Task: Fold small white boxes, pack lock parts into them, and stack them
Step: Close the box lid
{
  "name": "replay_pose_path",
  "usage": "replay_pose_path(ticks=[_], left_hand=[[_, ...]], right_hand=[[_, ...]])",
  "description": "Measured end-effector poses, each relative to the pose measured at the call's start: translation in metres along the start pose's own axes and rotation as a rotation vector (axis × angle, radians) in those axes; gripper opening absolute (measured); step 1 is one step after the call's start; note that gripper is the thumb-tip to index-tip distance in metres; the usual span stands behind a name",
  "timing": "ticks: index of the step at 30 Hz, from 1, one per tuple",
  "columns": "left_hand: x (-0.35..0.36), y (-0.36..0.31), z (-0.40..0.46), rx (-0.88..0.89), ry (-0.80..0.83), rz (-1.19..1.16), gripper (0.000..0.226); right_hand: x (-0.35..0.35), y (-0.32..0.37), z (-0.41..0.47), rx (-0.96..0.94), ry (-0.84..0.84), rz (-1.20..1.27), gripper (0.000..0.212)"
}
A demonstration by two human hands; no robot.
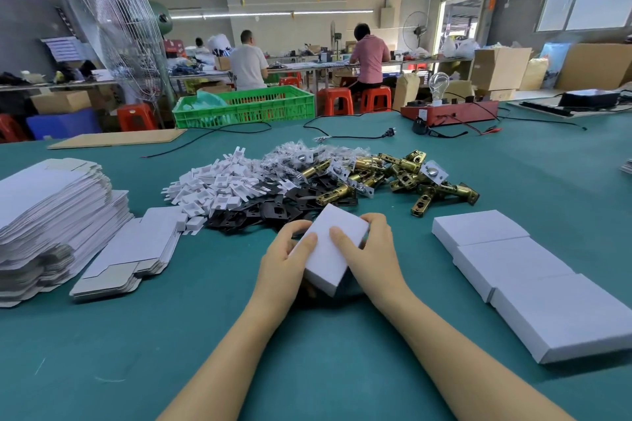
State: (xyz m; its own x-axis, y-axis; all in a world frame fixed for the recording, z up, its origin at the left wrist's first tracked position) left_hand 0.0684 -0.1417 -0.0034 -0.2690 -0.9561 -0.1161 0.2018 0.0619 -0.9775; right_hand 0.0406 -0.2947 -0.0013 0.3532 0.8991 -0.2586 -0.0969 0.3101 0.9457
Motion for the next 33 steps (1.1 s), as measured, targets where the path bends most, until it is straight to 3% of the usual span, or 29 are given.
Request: replay_pose_path(ticks=[4, 9, 18, 23, 27, 33], left_hand=[[-0.007, 0.002, 0.001, -0.018, -0.064, 0.001, 0.011], [-0.012, 0.004, 0.002, -0.018, -0.119, 0.052, 0.020], [-0.001, 0.005, 0.004, -0.095, -0.054, -0.167, 0.036], [0.005, 0.009, 0.005, -0.113, -0.003, -0.121, 0.038], [0.007, 0.010, 0.005, -0.113, 0.025, -0.063, 0.038], [0.009, 0.010, 0.006, -0.110, 0.041, -0.026, 0.039]], right_hand=[[0.004, 0.022, -0.007, -0.187, 0.064, -0.422, 0.073], [0.016, 0.020, -0.010, -0.146, 0.335, -0.579, 0.102], [-0.029, 0.037, 0.015, -0.095, 0.236, -0.724, 0.084], [-0.124, 0.049, 0.035, 0.065, -0.028, -0.647, 0.083], [-0.183, 0.041, 0.034, 0.207, -0.203, -0.749, 0.084], [-0.203, 0.013, 0.029, 0.357, -0.220, -0.786, 0.075]])
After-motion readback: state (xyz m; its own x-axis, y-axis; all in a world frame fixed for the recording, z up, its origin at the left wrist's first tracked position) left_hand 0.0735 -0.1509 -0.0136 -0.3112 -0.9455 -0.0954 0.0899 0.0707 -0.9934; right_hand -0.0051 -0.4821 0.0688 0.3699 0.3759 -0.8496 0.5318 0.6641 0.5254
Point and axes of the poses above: each hand's wrist, its own z-axis towards the middle knuckle, its own x-axis out of the palm, y = z × x, the point moved 7 cm from there along z, towards the middle knuckle, and after that the axes turned 5 degrees about y, right-handed, at the moved point
